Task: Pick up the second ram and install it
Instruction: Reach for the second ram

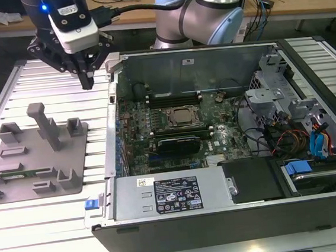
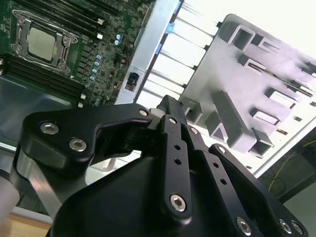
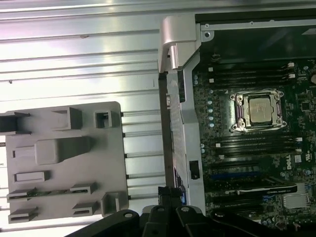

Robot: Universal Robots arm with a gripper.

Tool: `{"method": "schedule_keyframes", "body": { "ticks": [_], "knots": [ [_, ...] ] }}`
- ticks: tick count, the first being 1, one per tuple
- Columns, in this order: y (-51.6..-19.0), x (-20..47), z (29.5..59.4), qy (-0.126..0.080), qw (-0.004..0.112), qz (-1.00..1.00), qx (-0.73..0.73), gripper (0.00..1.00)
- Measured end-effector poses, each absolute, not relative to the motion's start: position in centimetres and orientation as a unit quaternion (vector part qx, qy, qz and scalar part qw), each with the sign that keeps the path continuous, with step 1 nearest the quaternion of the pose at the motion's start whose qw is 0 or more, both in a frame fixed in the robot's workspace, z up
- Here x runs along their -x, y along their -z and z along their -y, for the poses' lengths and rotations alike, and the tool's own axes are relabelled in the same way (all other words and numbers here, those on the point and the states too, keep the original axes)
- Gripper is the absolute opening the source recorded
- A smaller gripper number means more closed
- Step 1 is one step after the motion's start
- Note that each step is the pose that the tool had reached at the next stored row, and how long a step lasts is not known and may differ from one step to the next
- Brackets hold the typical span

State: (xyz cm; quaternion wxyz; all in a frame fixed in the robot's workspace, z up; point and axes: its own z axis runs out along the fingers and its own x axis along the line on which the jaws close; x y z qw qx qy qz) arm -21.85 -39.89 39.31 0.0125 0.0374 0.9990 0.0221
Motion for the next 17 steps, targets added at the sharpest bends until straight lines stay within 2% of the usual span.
{"method": "schedule_keyframes", "body": {
  "ticks": [17],
  "knots": [
    [-39.3,26.5,39.9,-0.022,0.013,-0.999,-0.037,0.08]
  ]
}}
